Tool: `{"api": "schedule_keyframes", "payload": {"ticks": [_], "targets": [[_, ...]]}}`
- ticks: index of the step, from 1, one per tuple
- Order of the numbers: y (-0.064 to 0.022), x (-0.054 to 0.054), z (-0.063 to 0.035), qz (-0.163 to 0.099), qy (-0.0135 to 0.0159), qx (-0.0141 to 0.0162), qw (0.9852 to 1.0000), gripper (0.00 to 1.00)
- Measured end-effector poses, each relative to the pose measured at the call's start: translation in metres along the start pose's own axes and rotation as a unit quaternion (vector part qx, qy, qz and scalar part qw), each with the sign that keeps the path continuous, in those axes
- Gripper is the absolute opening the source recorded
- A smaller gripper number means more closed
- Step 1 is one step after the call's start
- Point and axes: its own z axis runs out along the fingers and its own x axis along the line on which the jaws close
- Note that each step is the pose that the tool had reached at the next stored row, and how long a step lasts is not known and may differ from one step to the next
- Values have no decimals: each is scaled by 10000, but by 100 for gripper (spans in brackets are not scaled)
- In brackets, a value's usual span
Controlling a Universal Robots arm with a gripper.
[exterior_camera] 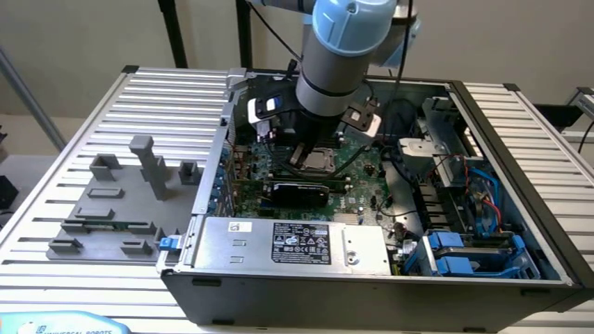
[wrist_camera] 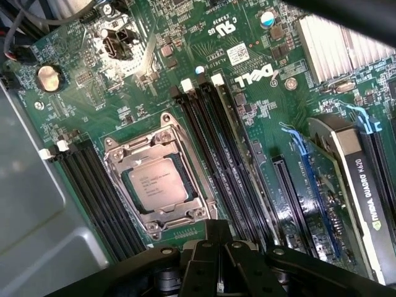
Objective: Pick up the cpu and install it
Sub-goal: 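Install the second cpu locking lever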
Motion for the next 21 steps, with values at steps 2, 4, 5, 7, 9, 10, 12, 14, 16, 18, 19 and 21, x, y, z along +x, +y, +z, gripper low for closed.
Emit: {"api": "schedule_keyframes", "payload": {"ticks": [2, 4, 5, 7, 9, 10, 12, 14, 16, 18, 19, 21], "targets": [[-17, -4, 15, 1, -2, 3, 10000, 11], [-43, -13, 33, 1, -1, 4, 10000, 11], [-53, -20, 42, 2, -2, 6, 10000, 11], [-62, -29, 60, 4, -5, 11, 10000, 11], [-61, -34, 82, 4, -7, 16, 10000, 11], [-61, -38, 95, 5, -7, 17, 10000, 11], [-63, -45, 119, 6, -8, 19, 10000, 11], [-63, -52, 142, 6, -9, 20, 10000, 11], [-61, -58, 172, 6, -9, 20, 10000, 11], [-58, -65, 204, 6, -8, 20, 10000, 11], [-57, -69, 218, 6, -8, 20, 10000, 11], [-58, -71, 236, 6, -9, 20, 10000, 11]]}}
